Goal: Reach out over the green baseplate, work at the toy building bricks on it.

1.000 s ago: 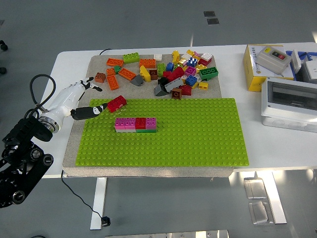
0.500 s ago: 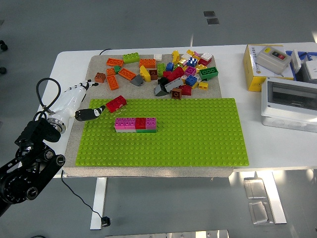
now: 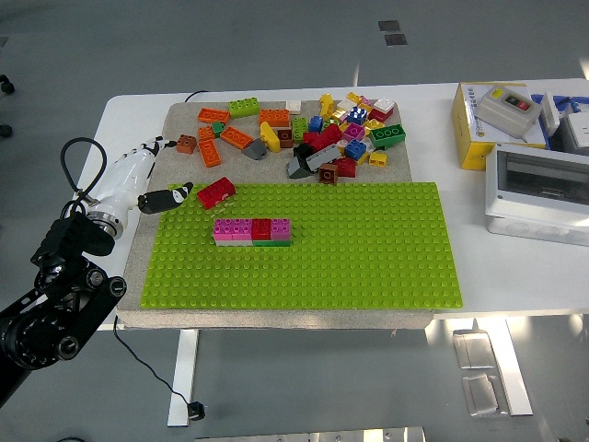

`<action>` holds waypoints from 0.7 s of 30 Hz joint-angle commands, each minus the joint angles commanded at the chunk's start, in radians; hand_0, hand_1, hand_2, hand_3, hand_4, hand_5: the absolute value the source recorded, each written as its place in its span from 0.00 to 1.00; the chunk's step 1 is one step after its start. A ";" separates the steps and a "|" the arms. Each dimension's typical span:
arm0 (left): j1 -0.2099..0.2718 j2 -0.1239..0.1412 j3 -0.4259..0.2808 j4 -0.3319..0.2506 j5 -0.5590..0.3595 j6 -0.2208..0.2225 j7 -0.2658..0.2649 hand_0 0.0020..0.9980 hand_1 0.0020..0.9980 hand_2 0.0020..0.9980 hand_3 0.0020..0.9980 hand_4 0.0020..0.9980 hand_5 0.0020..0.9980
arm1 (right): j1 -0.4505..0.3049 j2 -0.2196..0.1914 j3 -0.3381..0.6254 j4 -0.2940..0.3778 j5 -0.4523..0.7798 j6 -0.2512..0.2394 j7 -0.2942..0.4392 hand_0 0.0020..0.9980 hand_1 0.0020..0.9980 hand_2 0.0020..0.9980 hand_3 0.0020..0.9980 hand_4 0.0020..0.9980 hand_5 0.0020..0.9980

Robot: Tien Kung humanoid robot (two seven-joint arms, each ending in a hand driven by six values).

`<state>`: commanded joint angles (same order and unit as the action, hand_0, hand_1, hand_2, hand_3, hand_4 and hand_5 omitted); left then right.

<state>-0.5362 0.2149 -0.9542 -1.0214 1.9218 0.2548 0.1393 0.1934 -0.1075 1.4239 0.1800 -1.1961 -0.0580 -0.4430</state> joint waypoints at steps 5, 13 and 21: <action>-0.040 -0.023 0.053 0.023 0.003 -0.003 0.022 0.94 0.96 1.00 0.87 0.73 0.33 | 0.004 -0.003 -0.001 0.000 0.008 -0.004 0.004 0.65 0.57 0.64 0.76 0.54 1.00; -0.099 -0.057 0.130 0.080 -0.011 0.002 0.041 0.94 0.96 1.00 0.86 0.73 0.34 | 0.010 -0.007 -0.009 0.000 0.021 -0.010 0.012 0.64 0.56 0.63 0.76 0.54 1.00; -0.140 -0.082 0.179 0.172 -0.042 0.010 0.045 0.94 0.96 1.00 0.85 0.73 0.35 | 0.014 -0.009 -0.014 0.000 0.023 -0.011 0.015 0.64 0.56 0.63 0.76 0.54 1.00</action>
<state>-0.6760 0.1331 -0.7748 -0.8499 1.8801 0.2652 0.1844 0.2078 -0.1163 1.4095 0.1800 -1.1736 -0.0691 -0.4277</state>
